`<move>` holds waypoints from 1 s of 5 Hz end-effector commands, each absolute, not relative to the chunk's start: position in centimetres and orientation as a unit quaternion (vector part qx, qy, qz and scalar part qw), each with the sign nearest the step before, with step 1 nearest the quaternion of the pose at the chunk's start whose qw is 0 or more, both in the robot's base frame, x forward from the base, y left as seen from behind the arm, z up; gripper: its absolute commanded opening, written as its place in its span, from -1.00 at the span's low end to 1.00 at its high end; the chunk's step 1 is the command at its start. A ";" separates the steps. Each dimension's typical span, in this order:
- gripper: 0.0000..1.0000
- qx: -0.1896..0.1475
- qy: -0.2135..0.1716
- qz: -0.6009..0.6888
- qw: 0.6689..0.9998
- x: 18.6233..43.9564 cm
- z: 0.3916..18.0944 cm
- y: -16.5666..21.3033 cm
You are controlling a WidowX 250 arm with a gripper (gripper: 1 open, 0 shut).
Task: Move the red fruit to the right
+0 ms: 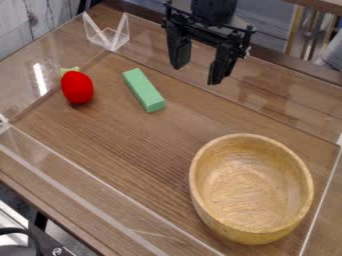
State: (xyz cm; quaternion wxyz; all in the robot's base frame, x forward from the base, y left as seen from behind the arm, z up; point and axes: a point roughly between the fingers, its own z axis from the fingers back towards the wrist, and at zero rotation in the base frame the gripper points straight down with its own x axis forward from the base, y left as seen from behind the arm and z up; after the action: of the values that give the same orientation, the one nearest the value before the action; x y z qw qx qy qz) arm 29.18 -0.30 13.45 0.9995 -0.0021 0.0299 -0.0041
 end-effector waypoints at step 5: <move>1.00 0.018 -0.031 0.032 0.999 23.4 12.3 17.3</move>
State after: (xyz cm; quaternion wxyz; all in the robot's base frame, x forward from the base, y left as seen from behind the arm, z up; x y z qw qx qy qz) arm 22.50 16.95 10.73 0.9993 0.0015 -0.0046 0.0374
